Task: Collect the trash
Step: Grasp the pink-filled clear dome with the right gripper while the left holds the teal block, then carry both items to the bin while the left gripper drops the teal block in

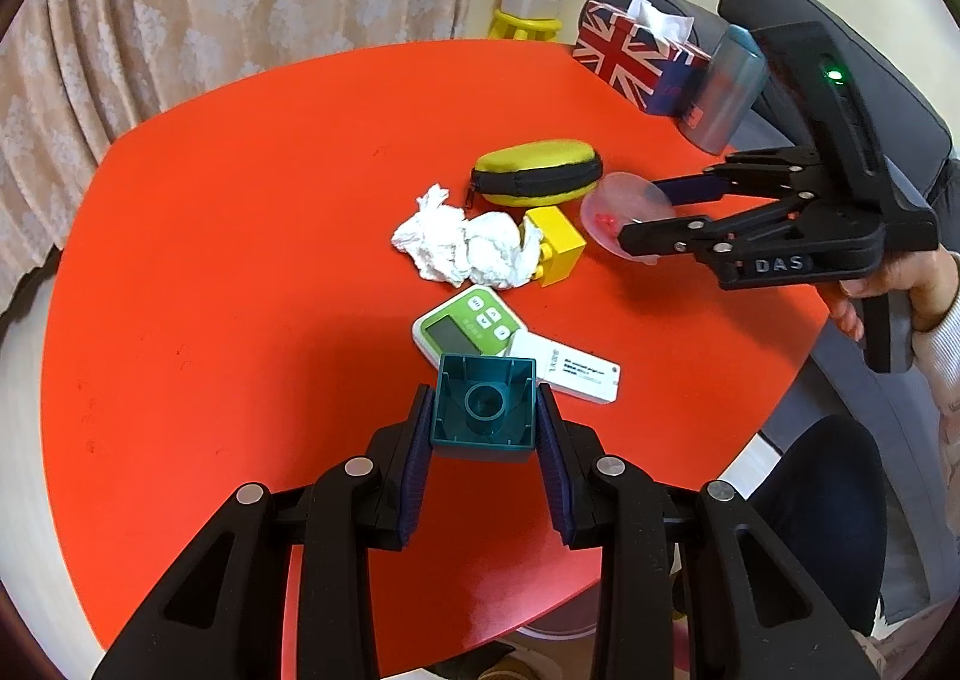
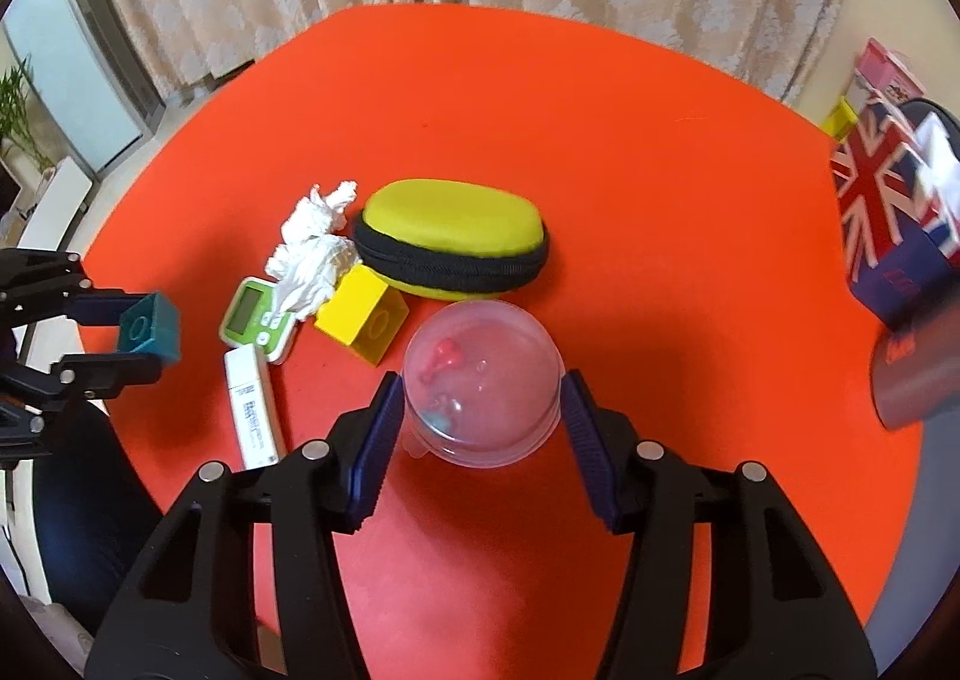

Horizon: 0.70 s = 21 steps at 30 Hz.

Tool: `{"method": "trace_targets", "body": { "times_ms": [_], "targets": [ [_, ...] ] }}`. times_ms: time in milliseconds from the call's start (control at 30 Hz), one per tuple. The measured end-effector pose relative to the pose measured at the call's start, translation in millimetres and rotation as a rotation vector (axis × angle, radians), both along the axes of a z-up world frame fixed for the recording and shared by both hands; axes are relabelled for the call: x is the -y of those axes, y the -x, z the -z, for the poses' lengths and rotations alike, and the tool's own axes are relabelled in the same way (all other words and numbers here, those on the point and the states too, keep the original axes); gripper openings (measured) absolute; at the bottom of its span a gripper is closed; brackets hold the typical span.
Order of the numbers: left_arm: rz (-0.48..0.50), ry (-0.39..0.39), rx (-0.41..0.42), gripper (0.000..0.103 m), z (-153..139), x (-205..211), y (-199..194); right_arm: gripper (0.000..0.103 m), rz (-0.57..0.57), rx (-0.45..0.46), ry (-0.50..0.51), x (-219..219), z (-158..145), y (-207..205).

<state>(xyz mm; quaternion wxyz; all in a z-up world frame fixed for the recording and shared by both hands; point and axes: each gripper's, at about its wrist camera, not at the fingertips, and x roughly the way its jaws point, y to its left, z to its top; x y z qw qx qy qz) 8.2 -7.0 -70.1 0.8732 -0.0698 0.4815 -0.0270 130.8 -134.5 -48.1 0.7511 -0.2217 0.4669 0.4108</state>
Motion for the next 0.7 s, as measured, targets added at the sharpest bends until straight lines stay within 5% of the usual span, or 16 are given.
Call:
{"method": "trace_targets", "body": {
  "times_ms": [700],
  "targets": [
    [0.039,-0.008,0.081,0.033,-39.0,42.7,45.4,0.054,0.055,0.048,-0.154,75.0,-70.6,109.3]
  ]
}}
